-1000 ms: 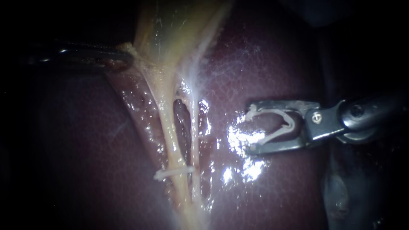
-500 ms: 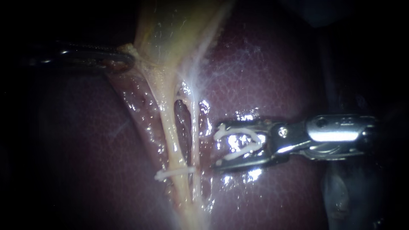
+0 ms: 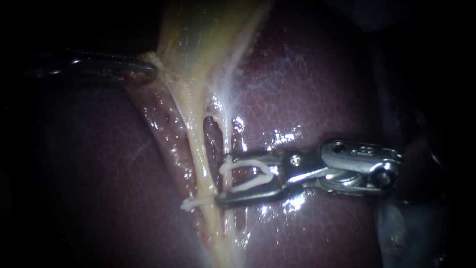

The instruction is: Clipping second clip left tube

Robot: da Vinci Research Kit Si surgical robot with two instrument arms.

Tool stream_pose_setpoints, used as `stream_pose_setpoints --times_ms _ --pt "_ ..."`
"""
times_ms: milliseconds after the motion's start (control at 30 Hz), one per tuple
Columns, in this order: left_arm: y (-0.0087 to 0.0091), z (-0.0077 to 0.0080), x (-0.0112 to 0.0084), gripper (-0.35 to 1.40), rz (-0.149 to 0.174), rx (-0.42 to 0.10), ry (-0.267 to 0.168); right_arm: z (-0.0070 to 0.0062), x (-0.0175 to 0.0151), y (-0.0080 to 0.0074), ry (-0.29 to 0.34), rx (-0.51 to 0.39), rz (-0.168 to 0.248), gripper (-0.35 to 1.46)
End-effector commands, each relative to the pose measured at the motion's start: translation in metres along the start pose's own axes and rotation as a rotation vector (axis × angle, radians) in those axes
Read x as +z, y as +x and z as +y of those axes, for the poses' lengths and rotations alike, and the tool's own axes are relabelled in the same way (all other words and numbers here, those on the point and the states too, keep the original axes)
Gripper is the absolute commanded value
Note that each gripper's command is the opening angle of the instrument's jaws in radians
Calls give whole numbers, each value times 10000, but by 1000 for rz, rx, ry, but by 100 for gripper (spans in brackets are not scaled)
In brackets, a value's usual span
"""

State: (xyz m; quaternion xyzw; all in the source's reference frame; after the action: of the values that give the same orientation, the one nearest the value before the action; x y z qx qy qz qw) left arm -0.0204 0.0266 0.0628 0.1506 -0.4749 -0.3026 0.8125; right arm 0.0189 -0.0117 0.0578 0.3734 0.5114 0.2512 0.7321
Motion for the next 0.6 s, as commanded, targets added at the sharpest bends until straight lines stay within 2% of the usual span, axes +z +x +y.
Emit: stream_pose_setpoints --times_ms 33,333,467,600 --pt "0 0 0 -35 0 0 -1 4 2 -3 6 8 2 49" --pt "1 0 0 -35 0 0 -1 32 16 -28 37 64 -3 49" --pt "1 0 0 -35 0 0 -1 40 19 -32 55 82 -2 49" --pt "1 0 1 -35 0 0 -1 46 25 -30 86 110 10 49"
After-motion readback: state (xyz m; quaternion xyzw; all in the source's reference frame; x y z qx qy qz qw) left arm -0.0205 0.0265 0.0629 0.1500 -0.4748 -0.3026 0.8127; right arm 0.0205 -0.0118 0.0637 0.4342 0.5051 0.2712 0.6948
